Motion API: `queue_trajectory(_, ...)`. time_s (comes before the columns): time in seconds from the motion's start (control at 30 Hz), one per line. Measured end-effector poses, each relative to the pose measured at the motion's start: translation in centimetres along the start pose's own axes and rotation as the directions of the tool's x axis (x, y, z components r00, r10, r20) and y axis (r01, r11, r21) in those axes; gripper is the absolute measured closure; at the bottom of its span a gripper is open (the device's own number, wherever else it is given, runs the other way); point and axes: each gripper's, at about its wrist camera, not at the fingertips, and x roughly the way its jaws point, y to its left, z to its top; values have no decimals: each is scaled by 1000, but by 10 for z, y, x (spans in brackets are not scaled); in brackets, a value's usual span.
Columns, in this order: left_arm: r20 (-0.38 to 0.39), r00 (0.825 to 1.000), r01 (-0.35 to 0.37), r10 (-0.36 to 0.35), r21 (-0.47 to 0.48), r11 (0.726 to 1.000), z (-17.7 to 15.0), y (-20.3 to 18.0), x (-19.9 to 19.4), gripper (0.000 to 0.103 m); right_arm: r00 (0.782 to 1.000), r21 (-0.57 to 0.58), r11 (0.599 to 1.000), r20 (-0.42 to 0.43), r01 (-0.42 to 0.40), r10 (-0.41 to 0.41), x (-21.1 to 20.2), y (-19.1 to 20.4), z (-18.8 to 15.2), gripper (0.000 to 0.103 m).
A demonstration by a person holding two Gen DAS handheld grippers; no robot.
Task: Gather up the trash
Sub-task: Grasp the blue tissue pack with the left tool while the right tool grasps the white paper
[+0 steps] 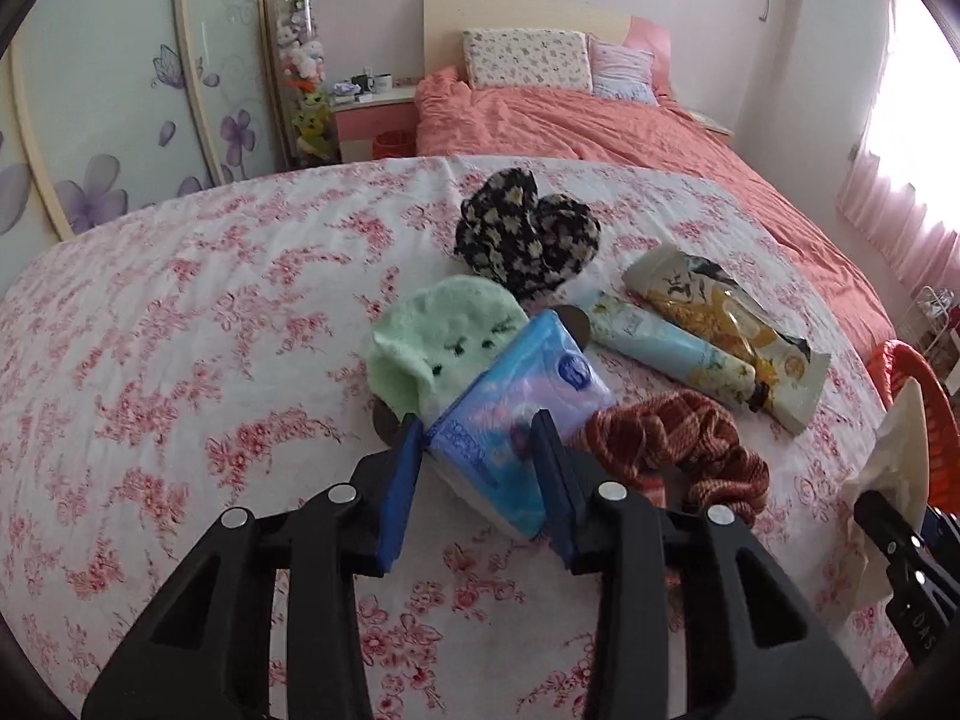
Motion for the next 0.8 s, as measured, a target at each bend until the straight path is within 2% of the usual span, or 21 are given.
queue_trajectory(0.13, 5, 998, 65, -65, -3, 998, -12, 4, -11, 75, 1000, -14, 1000, 5, 6, -6, 0, 2, -1, 60)
queue_trajectory(0.23, -7, 995, 99, -99, -14, 995, -25, 10, -18, 76, 1000, -23, 1000, 10, 11, -10, 0, 4, -2, 60)
queue_trajectory(0.37, -16, 994, 108, -109, -44, 993, -35, 17, -25, 75, 1000, -32, 999, 13, 11, -10, 1, 5, -3, 60)
queue_trajectory(0.4, -20, 995, 98, -99, -57, 994, -37, 20, -25, 69, 1000, -34, 999, 13, 11, -11, 1, 5, -3, 59)
queue_trajectory(0.43, -21, 995, 94, -96, -60, 994, -37, 20, -25, 57, 1000, -34, 999, 11, 11, -10, 1, 4, -3, 59)
queue_trajectory(0.5, -7, 998, 66, -66, -65, 996, -36, 21, -23, 39, 1000, -31, 999, 8, 8, -8, 2, 4, -3, 59)
queue_trajectory(0.53, -5, 998, 62, -62, -63, 996, -36, 21, -23, 35, 1000, -30, 1000, 8, 7, -7, 2, 3, -3, 58)
queue_trajectory(0.8, -23, 998, 53, -53, 14, 999, -39, 4, -16, 35, 1000, -29, 1000, 6, 7, -6, 4, 4, -4, 58)
